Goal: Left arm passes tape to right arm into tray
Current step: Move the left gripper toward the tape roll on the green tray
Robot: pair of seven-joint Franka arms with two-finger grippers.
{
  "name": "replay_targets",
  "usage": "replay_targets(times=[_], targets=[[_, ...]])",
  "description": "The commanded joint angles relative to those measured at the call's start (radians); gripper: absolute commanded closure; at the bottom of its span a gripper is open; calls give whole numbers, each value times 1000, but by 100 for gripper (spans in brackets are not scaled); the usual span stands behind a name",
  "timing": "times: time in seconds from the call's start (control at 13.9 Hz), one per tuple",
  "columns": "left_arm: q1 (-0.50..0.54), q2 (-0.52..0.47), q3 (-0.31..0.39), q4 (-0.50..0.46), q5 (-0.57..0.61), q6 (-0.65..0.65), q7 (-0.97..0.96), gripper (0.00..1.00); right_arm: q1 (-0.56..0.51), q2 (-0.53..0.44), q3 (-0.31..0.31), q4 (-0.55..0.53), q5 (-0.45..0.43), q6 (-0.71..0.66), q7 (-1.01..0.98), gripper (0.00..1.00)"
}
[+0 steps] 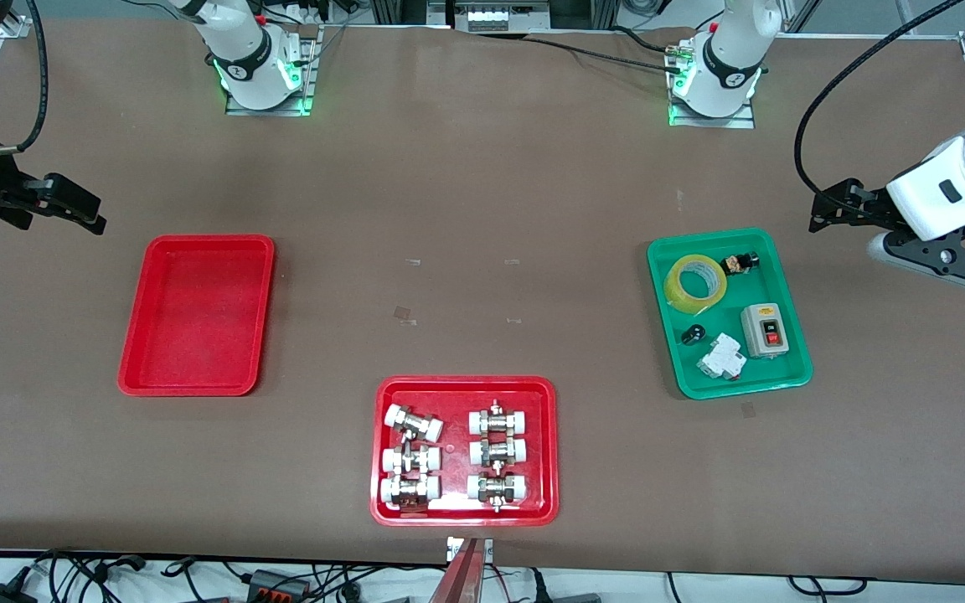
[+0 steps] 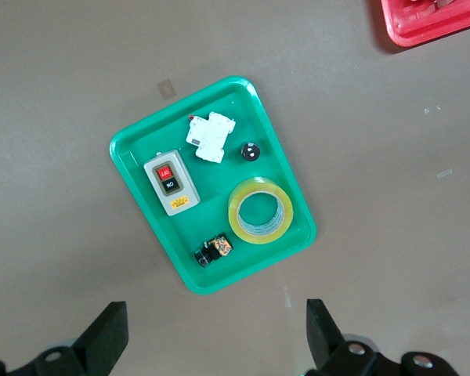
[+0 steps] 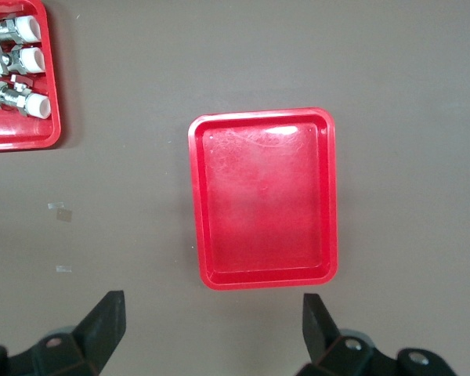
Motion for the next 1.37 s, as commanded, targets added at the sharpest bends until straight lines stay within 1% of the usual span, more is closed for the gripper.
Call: replay_targets(times=[0.0, 0.5, 0.72, 0.93, 1.08, 1.15, 1.29], targets=[[12, -5, -8, -4, -7, 9, 20, 0, -4, 7, 9, 13, -9, -2, 12, 0], [15, -3, -2, -4, -20, 9, 11, 0, -5, 8, 9, 15, -12, -2, -2, 0], [3, 17, -3, 2, -5, 8, -3, 0, -5, 8, 9, 15, -12, -2, -2, 0], [3, 67, -6, -1, -5, 2, 6, 0, -5, 8, 9, 15, -13, -2, -4, 0], [12, 131, 0, 2, -5, 1, 13, 0, -5, 8, 9, 15, -12, -2, -4, 0], [15, 149, 3, 1, -4, 6, 13, 0, -5, 8, 9, 15, -12, -2, -4, 0], [17, 246, 3, -2, -20, 9, 13, 0, -7, 8, 9, 15, -13, -1, -5, 0]])
